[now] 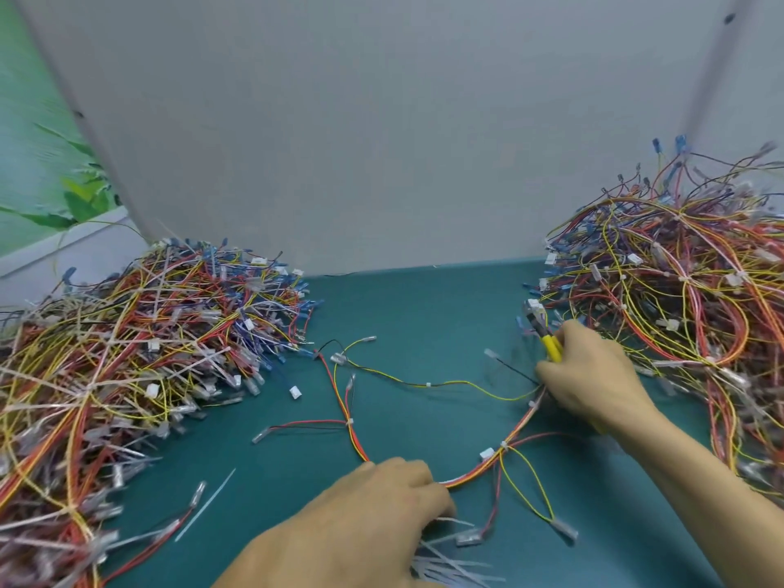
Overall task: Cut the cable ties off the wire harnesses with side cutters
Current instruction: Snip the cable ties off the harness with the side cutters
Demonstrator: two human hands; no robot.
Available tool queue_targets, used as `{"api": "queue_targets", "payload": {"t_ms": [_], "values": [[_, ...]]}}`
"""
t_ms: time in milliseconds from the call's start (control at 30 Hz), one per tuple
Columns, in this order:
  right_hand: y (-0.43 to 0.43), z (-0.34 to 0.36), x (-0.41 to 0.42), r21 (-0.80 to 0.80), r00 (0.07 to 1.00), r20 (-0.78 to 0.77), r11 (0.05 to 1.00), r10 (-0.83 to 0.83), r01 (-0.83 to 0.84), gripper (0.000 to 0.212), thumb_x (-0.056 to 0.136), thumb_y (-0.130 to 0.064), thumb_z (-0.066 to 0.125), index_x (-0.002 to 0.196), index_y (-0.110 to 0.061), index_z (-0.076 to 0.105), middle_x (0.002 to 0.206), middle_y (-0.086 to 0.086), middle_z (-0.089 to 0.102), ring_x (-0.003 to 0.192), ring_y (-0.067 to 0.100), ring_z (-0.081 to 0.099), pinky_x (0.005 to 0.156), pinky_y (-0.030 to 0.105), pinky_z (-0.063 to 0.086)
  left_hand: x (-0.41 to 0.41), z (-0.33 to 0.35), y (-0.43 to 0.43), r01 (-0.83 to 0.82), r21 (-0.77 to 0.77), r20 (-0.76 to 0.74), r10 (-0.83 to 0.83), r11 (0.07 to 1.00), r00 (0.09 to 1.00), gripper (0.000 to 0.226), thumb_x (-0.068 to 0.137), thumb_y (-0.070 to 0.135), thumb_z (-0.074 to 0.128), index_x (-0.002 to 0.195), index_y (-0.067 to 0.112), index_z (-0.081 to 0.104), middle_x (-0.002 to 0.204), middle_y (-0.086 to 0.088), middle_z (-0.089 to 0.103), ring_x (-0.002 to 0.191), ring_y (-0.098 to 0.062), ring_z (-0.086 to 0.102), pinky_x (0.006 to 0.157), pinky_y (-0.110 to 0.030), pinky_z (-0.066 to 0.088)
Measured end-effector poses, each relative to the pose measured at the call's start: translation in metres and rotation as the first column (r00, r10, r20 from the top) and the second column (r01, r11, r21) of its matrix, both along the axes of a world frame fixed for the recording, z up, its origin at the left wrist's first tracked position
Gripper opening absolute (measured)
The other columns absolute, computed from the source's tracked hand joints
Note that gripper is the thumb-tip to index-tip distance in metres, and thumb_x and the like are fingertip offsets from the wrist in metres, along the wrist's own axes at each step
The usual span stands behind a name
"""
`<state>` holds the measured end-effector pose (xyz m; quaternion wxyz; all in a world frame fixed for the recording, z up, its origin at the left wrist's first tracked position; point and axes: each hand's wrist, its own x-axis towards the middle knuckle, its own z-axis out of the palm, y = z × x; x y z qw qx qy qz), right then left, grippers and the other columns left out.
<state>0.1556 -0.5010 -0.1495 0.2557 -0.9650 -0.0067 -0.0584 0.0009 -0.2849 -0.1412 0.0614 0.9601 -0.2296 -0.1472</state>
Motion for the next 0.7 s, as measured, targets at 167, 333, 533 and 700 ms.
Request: {"api": "queue_targets", "payload": {"t_ms": [167,333,533,700], "values": [[0.002,0.023,0.002,0.172,0.975,0.220,0.985,-0.027,-0.011,0.011,0.080,-0.020,0.061,0.085,-0.017,0.052,0.071,0.004,0.056,0.077,0.035,0.050,0.065,0.037,0.035,0.006,0.004,0.008,-0.148,-0.246,0.089,0.175,0.958,0.981,0.054,0.089,0.067,0.025,0.098,0.024,0.057,0.091,0.010,0.051,0.090,-0.005,0.049,0.086,-0.032,0.043],[0.007,0.052,0.002,0.281,0.934,0.348,0.960,-0.084,-0.018,0.016,0.081,-0.026,0.065,0.090,-0.015,0.056,0.076,0.004,0.061,0.081,0.035,0.052,0.070,0.036,0.036,0.019,-0.001,0.018,-0.199,-0.308,0.109,0.242,0.931,0.964,0.026,0.097,0.041,0.046,0.110,0.026,0.063,0.102,0.011,0.058,0.097,-0.002,0.051,0.091,-0.022,0.040],[0.012,0.067,0.002,0.294,0.936,0.342,0.955,-0.083,-0.023,0.020,0.079,-0.026,0.067,0.093,-0.015,0.059,0.082,0.008,0.065,0.086,0.036,0.057,0.077,0.040,0.046,0.022,-0.005,0.015,-0.208,-0.187,0.021,0.216,0.960,0.976,0.065,0.061,0.070,0.059,0.110,0.026,0.056,0.108,0.015,0.053,0.105,-0.006,0.045,0.095,-0.032,0.041],[0.009,0.075,0.003,0.406,0.929,0.339,0.914,-0.150,-0.001,0.018,0.079,-0.026,0.070,0.089,-0.015,0.060,0.080,0.006,0.065,0.084,0.034,0.060,0.081,0.042,0.050,0.019,0.003,0.005,-0.465,-0.574,-0.254,0.393,0.674,0.884,0.065,0.075,0.081,0.045,0.078,0.016,0.054,0.079,0.007,0.051,0.074,-0.010,0.044,0.072,-0.030,0.039]]}}
